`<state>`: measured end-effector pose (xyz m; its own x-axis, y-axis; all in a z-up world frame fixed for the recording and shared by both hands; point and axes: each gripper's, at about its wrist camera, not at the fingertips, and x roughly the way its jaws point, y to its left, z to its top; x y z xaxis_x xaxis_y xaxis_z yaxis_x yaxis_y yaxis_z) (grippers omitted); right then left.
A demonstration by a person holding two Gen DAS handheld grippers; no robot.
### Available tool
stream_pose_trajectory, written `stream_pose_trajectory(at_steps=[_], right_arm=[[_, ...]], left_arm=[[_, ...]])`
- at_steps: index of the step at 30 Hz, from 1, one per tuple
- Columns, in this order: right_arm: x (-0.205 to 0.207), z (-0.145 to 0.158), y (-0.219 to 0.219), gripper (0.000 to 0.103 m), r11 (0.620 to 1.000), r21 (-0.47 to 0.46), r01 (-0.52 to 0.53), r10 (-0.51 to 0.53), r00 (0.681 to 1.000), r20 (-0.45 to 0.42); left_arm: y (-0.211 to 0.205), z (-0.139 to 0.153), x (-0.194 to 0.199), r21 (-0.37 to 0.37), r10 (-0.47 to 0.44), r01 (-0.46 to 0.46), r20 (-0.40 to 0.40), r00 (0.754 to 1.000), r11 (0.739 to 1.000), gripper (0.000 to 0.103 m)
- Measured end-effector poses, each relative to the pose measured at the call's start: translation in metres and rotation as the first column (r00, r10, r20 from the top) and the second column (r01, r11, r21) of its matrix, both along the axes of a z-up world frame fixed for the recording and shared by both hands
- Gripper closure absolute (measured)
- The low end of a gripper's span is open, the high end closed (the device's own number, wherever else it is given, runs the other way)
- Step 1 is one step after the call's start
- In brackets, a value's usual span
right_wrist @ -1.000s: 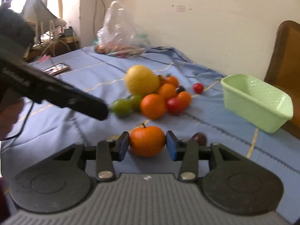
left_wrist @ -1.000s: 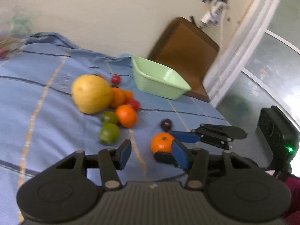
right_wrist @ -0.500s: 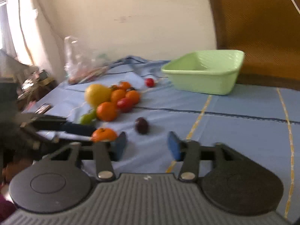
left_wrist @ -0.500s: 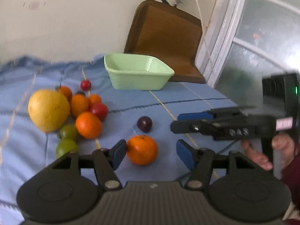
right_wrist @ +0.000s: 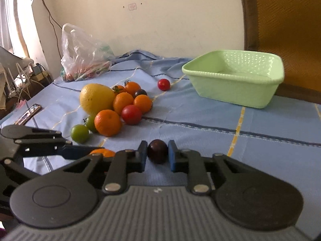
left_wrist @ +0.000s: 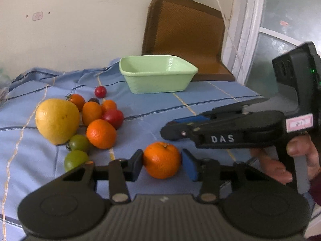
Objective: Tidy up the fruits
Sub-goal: 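Grasp a mandarin orange with the left tool while the right tool grasps a dark plum, then lower both held fruits into the green basket and open both tools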
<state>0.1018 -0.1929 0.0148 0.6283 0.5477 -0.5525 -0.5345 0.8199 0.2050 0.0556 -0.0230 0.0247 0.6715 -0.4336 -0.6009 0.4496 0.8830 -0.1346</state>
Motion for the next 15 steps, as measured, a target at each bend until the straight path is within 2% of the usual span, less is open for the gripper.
stream_pose_trajectory(at_steps=[2,6,9,12,15], right_arm=[[-0.006,0.003,-0.006,0.079,1.000,0.002,0.002,-0.002,1.000,0.009],[-0.005,0.021,-0.022,0.079,0.998,0.026,0.051,-0.053,0.994,0.090],[0.014,0.038,-0.034,0.079,0.990,0.045,0.130,-0.136,0.975,0.174],[0.042,0.046,-0.042,0.079,0.976,0.046,0.213,-0.218,0.945,0.245],[0.073,0.043,-0.046,0.079,0.957,0.027,0.288,-0.285,0.923,0.258]], left_arm=[[0.004,0.007,0.004,-0.063,-0.028,0.027,-0.024,0.999,0.998,0.062],[0.000,0.031,0.032,-0.094,-0.024,0.024,-0.001,1.000,0.995,0.062],[-0.008,0.050,0.075,-0.153,-0.014,0.011,-0.016,1.000,0.988,0.061],[-0.023,0.060,0.122,-0.180,0.022,-0.026,-0.028,0.999,0.983,0.061],[-0.037,0.058,0.169,-0.190,0.057,-0.069,-0.068,0.996,0.979,0.061]])
